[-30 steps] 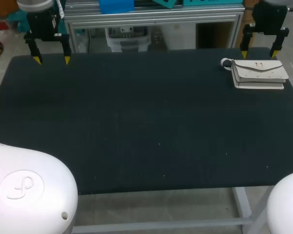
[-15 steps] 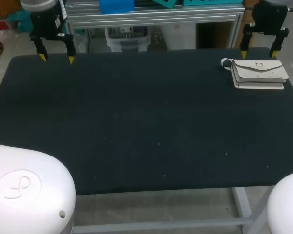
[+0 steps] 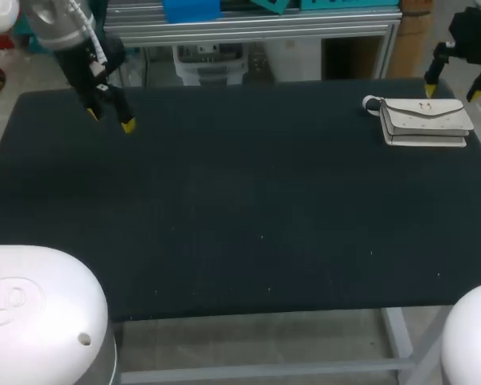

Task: Pick up the bag, open it, inspect its contents, close it, and place it on the opposite side

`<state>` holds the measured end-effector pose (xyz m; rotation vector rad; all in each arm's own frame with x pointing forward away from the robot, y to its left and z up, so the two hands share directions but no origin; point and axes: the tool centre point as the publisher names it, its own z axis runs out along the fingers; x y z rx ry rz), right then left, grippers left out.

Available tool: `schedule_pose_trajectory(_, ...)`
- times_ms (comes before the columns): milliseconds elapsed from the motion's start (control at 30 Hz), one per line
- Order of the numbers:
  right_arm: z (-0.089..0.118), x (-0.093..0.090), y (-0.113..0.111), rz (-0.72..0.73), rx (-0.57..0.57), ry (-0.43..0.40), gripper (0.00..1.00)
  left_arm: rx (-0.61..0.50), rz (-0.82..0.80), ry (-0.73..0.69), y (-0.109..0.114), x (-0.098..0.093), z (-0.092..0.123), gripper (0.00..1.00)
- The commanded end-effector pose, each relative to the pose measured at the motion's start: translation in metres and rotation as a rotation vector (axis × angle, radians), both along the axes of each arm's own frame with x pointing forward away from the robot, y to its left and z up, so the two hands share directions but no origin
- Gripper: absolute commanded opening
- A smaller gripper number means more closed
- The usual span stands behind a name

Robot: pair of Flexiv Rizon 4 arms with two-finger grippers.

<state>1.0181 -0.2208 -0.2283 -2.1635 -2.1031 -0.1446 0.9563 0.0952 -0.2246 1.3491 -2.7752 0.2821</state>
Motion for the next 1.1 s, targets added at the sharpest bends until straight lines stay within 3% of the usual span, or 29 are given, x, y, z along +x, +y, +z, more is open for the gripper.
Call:
schedule_pose_trajectory(33, -0.009, 0.004, -0.018, -0.01, 0.111, 0.009, 1.0, -0.245, -0.408, -0.331, -0.013, -0.02, -0.011, 1.0)
schedule_pose_trajectory(333, -0.018, 0.008, -0.033, -0.004, 0.212, -0.008, 1.0, -0.406, -0.593, -0.37, -0.053, -0.028, -0.018, 1.0)
schedule_pose_trajectory(500, -0.025, 0.01, -0.039, -0.001, 0.25, -0.006, 1.0, -0.406, -0.593, -0.37, -0.053, -0.028, -0.018, 1.0)
schedule_pose_trajectory(900, -0.047, 0.019, -0.06, -0.049, 0.217, -0.003, 1.0, -0.405, -0.606, -0.402, -0.053, -0.027, -0.02, 1.0)
schedule_pose_trajectory(1100, -0.057, 0.022, -0.073, -0.079, 0.22, -0.019, 1.0, -0.441, -0.756, -0.472, -0.076, -0.029, -0.033, 1.0)
